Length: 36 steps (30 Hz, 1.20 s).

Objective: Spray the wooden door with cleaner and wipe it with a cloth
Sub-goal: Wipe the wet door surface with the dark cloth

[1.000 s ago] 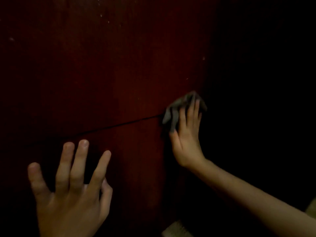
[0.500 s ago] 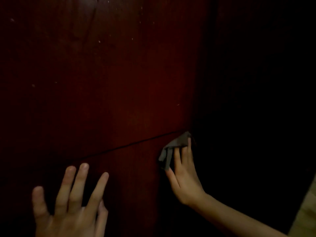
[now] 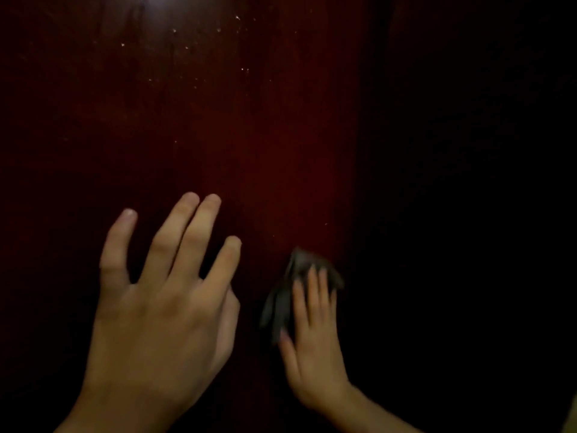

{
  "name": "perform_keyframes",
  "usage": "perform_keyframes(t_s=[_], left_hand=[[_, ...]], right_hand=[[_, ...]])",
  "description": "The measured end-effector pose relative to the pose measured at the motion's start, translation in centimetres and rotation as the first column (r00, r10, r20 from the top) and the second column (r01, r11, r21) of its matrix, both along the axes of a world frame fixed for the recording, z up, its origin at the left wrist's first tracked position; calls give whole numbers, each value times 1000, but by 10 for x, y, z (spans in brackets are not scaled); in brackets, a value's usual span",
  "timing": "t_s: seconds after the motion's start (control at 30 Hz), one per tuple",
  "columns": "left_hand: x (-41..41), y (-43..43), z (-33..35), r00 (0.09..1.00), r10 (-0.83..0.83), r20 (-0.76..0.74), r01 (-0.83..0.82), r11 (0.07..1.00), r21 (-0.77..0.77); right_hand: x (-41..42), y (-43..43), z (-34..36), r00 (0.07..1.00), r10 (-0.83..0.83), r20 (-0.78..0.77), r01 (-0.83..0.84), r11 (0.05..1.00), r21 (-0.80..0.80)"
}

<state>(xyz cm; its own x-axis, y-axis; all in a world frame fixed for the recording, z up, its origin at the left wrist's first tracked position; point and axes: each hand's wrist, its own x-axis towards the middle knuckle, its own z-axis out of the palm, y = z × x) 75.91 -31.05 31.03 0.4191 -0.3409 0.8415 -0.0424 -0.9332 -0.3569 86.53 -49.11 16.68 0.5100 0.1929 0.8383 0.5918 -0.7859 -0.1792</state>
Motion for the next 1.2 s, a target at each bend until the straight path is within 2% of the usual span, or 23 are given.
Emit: perform_keyframes(t_s=[0.07,0.1,0.2,0.3,0.47,0.63,0.67,0.8,0.87,0.93,0.97,1.0,1.07,1.1,1.13,1.2], left_hand=[[3,0,8,1000,-10,-12,11,1000,20],[5,1,11,1000,-9,-18,10,999,33],[17,-3,19,999,1,-37,2,998,70],[31,-15,22,999,-2,-34,5,996,91],[49,-25,25,999,1,-50,4,994,105],[64,-19,19,995,-48,-85,56,993,99],[65,-17,20,996,-39,-81,49,992,114],[67,-19,15,995,-43,-94,54,992,112],[65,-15,19,993,-71,-91,82,989,125],[60,-5,23,996,-86,-13,87,989,115],[74,-14,11,999,-28,-34,31,993,117],[94,-24,-3,986,39,-163,-25,996,91],[121,-48,-29,940,116,-321,-118,993,10],[132,-48,-40,929,147,-339,-152,988,11],[128,-40,-35,942,145,-303,-127,989,79],[103,-19,-10,986,-34,-165,47,996,76]], right_hand=[[-4,-13,-42,998,-8,65,18,986,-168],[0,-19,-41,998,7,70,4,986,-164],[7,-18,17,999,-22,48,20,999,37],[11,-9,58,995,-93,-41,101,956,274],[13,6,32,990,-132,-57,143,946,292],[20,15,74,993,-112,-46,121,891,437],[17,15,68,994,-104,-40,111,896,431],[4,-2,23,995,-97,3,93,967,239],[10,-9,35,993,-117,-2,113,956,272],[18,-7,63,991,-131,-28,132,922,364],[19,-5,72,990,-134,-36,137,910,391],[17,-3,72,990,-138,-37,142,909,391],[9,0,53,989,-144,-18,143,945,294],[5,1,40,992,-130,-3,127,965,230],[2,0,32,993,-116,7,113,976,187],[8,-5,40,993,-117,12,112,972,207]])
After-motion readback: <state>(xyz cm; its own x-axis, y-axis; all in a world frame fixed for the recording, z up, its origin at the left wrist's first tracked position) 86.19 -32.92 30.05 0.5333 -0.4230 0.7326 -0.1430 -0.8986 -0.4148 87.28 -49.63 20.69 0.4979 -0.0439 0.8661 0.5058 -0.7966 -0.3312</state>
